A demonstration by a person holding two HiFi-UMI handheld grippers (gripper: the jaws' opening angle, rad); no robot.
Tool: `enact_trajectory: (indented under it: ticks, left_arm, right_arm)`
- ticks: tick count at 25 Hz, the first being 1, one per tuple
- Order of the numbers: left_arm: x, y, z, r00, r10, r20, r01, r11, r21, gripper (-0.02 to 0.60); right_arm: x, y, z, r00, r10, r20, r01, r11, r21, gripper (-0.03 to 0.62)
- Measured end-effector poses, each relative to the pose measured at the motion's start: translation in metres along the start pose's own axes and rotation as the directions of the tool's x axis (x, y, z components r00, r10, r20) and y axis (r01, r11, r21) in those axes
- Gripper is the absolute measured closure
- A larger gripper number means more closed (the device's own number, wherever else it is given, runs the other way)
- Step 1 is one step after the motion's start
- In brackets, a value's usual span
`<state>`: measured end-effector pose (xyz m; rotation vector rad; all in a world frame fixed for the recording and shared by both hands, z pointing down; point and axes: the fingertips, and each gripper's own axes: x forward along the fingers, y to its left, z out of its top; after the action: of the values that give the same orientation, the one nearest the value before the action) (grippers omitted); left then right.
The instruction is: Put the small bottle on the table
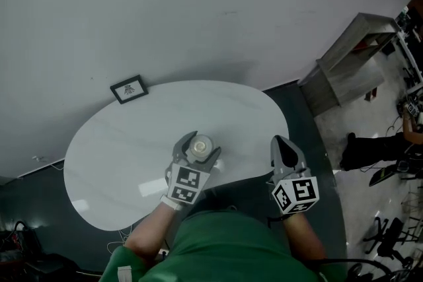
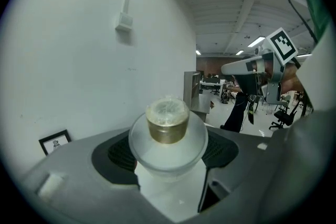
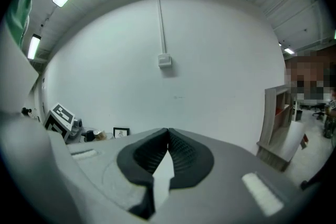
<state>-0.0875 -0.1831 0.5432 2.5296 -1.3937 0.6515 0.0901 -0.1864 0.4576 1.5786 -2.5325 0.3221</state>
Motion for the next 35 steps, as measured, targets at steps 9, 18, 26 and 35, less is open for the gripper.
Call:
enact_trajectory:
  ticks: [9,18,26,35]
  left_arm:
    - [0.042,0.012,-0.015,0.997,-0.073,-0.017,0.073,0.997,0.015,0.235]
    - [0.088,0.008,-0.031,0.993,-0.102,-0.065,0.104,0.994,0.032,0.235]
    - [0.128,0.007,-0.029,0.993,-0.078,-0.090,0.081,0.996,0.033,0.235]
    - [0.177,0.007,-0.040,0.989,-0.100,-0.111,0.105,0.994,0.039,0.235]
  right_arm:
    - [0.027,0.007,-0.001,0.999,-0.034,-0.030,0.034,0.999,-0.017,0.591]
    - [0.037,0.000,-0.008,0.998,-0.001,-0.059,0.001,1.000,-0.013,0.591]
    - [0.051,-0.025,0.000,0.998,0.032,-0.059,-0.034,0.999,-0.024,0.591]
    - [0.059,-0.057,-0.011,0.996,-0.001,-0.091,0.001,1.000,-0.001,0.591]
